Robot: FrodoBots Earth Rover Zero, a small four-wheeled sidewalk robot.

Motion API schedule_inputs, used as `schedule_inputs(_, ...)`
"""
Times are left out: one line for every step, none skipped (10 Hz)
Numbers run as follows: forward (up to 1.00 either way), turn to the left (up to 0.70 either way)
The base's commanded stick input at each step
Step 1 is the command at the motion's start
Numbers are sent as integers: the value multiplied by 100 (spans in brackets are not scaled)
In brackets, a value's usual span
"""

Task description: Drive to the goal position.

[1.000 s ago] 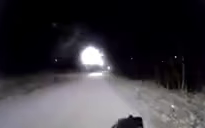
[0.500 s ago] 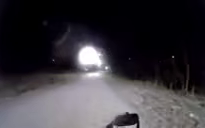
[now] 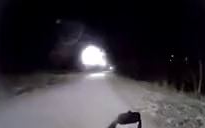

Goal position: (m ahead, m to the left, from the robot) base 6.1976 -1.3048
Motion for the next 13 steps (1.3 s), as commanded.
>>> schedule_inputs(100, 39)
schedule_inputs(100, 37)
schedule_inputs(100, 0)
schedule_inputs(100, 0)
schedule_inputs(100, 0)
schedule_inputs(100, 0)
schedule_inputs(100, 0)
schedule_inputs(100, 0)
schedule_inputs(100, 0)
schedule_inputs(100, 15)
schedule_inputs(100, 31)
schedule_inputs(100, 39)
schedule_inputs(100, 8)
